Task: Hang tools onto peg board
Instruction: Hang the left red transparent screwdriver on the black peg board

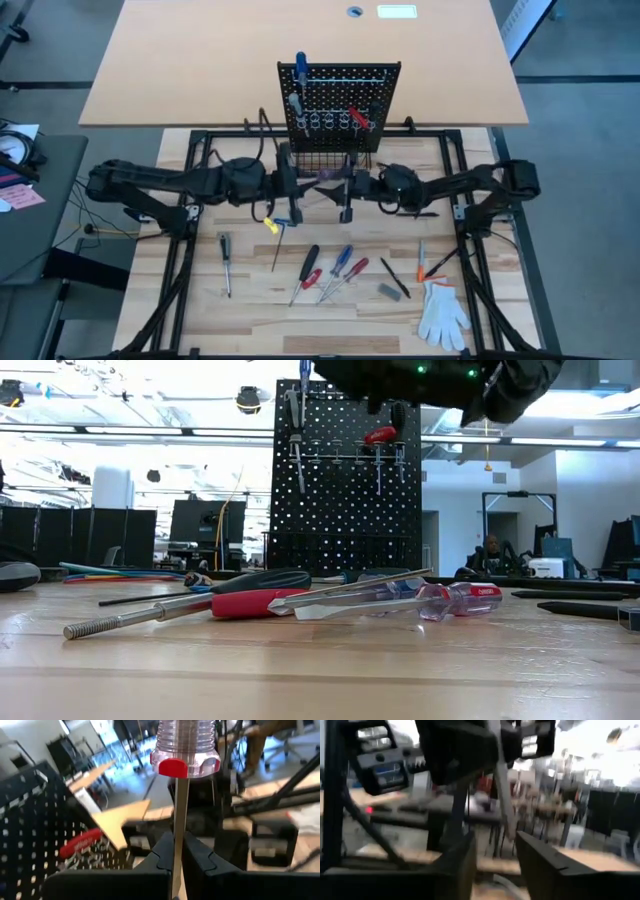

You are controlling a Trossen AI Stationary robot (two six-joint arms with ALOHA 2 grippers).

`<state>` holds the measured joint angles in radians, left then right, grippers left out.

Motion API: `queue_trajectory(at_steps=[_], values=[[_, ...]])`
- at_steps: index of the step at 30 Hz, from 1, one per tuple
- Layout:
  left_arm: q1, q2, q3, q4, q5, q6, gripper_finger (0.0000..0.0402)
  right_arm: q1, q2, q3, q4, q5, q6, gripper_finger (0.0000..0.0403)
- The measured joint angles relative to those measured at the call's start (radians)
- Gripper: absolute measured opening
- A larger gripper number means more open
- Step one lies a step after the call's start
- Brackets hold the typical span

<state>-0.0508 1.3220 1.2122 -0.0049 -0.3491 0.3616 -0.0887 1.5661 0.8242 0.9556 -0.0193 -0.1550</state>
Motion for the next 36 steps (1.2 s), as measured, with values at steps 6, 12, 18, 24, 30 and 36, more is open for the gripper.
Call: queue_trajectory(at_steps=[6, 12, 18, 24, 30, 36], values=[[0.035, 0.001, 0.001, -0.099, 0.001, -0.052, 0.0004, 0.018, -0.146, 0.064, -0.322, 0.013, -0.037, 0.0228], [0.052, 0.010, -0.023, -0.115, 0.004, -0.082, 0.0004, 0.055, -0.239, 0.121, -0.472, 0.024, -0.076, 0.0237], [0.052, 0.022, -0.023, -0.116, 0.020, -0.097, 0.0004, 0.074, -0.229, 0.155, -0.474, 0.025, -0.115, 0.0233], [0.052, 0.099, -0.025, -0.113, 0.051, -0.097, 0.0004, 0.074, -0.197, 0.173, -0.488, 0.083, -0.108, 0.0232], [0.052, 0.140, -0.025, -0.119, 0.053, -0.099, 0.0008, 0.074, -0.157, 0.172, -0.518, 0.098, -0.113, 0.0183], [0.052, 0.133, -0.024, -0.124, 0.065, -0.108, 0.0014, 0.078, -0.207, 0.172, -0.589, 0.099, -0.100, 0.0112]])
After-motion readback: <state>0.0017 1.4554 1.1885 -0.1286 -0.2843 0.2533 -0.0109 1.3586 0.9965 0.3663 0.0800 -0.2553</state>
